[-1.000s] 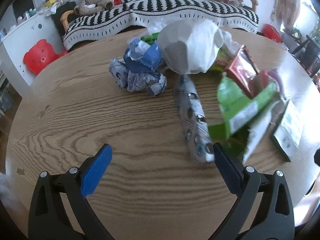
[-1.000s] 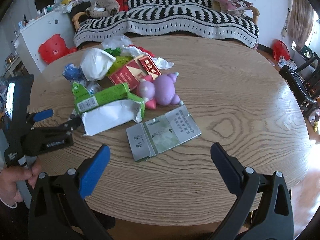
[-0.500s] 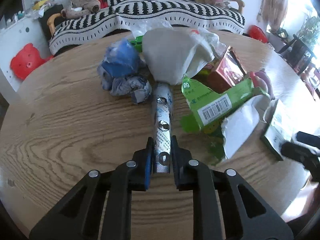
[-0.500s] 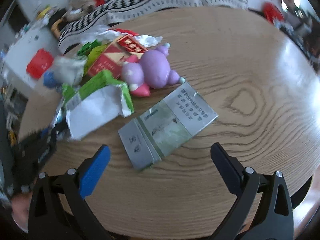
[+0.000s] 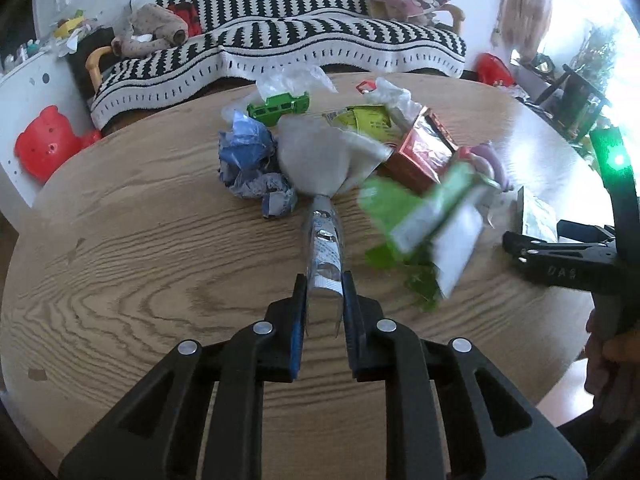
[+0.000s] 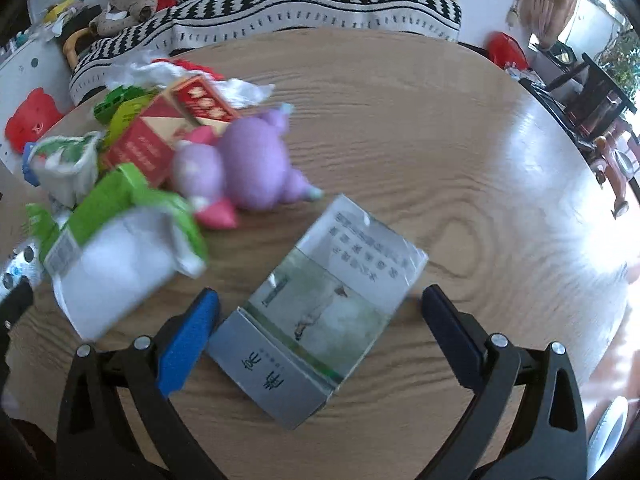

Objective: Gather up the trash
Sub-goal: 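Grasp the grey-white cigarette box with the right tool while the left tool grasps a silver wrapper, then carry both items to the black bin and open both tools over it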

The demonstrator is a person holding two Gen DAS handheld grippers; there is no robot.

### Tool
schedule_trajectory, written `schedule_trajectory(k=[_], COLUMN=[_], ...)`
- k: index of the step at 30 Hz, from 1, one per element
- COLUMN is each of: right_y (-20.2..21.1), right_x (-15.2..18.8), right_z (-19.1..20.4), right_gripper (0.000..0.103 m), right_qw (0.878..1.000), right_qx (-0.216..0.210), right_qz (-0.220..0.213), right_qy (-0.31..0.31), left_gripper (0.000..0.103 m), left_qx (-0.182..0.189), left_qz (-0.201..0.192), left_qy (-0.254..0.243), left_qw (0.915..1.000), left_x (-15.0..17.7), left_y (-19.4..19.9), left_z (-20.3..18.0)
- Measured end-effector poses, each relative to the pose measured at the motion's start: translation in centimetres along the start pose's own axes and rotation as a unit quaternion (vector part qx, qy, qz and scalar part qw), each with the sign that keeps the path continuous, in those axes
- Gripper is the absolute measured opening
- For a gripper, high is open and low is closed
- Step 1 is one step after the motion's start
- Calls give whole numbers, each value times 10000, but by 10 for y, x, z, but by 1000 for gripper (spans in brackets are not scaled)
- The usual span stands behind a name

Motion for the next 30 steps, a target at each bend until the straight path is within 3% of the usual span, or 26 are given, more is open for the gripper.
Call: schedule_trajectory(k=[4, 6, 8, 10, 21, 24, 26, 30], right_y=[8, 13, 19, 22, 76, 92, 98, 102], right_x=[6, 7, 8, 8, -7, -6, -7, 1], right_z=[-21, -26, -29, -30, -24, -37, -43, -59], right_gripper=[96, 88, 65, 61, 60, 60, 60, 60], right_qw=[10000, 9999, 9998, 9997, 9950, 9937, 9936, 9947], right_qx=[-9, -44, -85, -155, -555, -604, -571, -533], right_qz=[17, -45, -131, -99, -784, -923, -958, -879], right_qy=[6, 90, 154, 149, 284, 197, 168, 70], left_gripper=[16, 16, 16, 15, 13, 13, 13, 13], left_qx=[186, 220, 229, 292, 692, 621, 382, 240], left_qz=[23, -12, -63, -136, -707, -915, -1083, -718], left_qy=[85, 64, 42, 27, 501, 601, 561, 655], left_qw=[9998, 9997, 9997, 9995, 9938, 9920, 9918, 9950], left_x=[0, -1, -4, -6, -32, -46, -60, -66], left_y=[6, 10, 13, 18, 50, 59, 66, 43], left_z=[3, 1, -2, -6, 1, 6, 14, 21])
Point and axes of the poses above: each gripper's, at about its wrist camera, not at the fingertips, and y roughly against the way its jaws point, z to its left, x to its underside, the point moved 5 cm from there along -y, roughly the way its jaws point, and after that the axes turned 8 degrees about -x, right-handed, at the moved point
